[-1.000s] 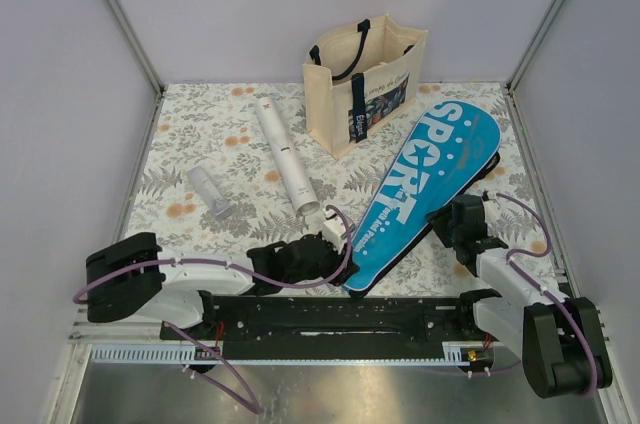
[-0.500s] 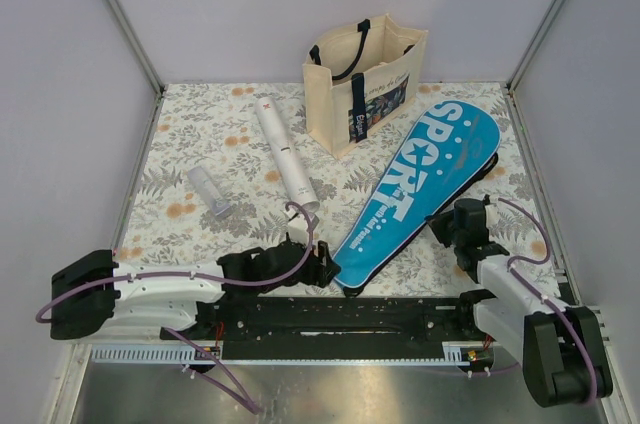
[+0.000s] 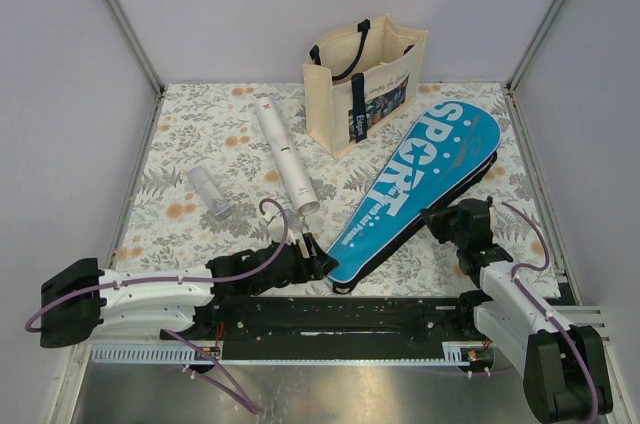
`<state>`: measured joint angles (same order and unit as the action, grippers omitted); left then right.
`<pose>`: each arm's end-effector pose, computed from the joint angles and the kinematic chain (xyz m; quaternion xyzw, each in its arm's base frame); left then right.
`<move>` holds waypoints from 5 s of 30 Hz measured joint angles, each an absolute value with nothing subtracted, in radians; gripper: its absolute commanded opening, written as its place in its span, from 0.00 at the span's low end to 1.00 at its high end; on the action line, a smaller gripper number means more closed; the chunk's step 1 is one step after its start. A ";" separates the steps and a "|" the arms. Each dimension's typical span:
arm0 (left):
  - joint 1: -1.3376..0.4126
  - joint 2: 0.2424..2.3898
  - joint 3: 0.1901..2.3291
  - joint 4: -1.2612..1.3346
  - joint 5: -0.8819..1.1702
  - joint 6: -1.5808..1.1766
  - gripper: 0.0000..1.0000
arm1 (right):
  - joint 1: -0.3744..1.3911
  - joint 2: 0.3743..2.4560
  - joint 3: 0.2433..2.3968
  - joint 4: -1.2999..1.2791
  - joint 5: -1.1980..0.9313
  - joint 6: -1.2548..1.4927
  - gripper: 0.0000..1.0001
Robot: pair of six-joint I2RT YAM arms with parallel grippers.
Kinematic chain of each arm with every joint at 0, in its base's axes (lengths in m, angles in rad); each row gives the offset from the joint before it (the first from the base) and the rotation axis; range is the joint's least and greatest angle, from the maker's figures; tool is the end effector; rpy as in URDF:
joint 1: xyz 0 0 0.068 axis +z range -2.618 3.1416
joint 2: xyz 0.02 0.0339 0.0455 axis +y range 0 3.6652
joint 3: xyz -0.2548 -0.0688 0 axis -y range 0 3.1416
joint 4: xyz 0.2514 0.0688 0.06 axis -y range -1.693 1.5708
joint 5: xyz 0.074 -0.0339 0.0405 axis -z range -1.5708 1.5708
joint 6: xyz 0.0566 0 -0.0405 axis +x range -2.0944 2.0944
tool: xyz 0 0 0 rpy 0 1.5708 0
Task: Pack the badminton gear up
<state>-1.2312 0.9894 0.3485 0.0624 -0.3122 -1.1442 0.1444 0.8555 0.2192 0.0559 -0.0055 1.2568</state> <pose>0.0912 -0.2059 0.1543 -0.0362 0.8711 -0.3851 0.3026 0.1978 0.0291 0.1331 0.4634 0.7479 0.3082 0.3617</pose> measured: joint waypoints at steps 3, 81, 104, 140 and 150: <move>-1.231 0.949 0.342 0.055 -0.332 -1.199 0.76 | 0.144 0.855 0.219 0.057 -0.022 1.289 0.00; -1.225 0.757 0.369 -0.351 -0.618 -1.974 0.00 | 0.104 0.875 0.636 -0.226 0.114 0.726 0.60; -1.180 0.728 0.426 -0.506 -0.571 -1.984 0.00 | -0.397 1.768 1.189 -0.368 -0.368 0.318 0.58; -1.163 0.731 0.426 -0.503 -0.549 -1.984 0.00 | -0.375 1.891 1.217 -0.372 -0.376 0.488 0.14; -1.162 0.727 0.429 -0.506 -0.548 -1.984 0.00 | -0.293 1.893 1.248 -0.465 -0.245 0.448 0.33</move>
<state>-1.1622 0.7273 0.4286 -0.5060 -0.5480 -1.9839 -0.2932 1.8927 1.2480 -0.4652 -0.2447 0.4477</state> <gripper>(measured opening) 0.068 0.162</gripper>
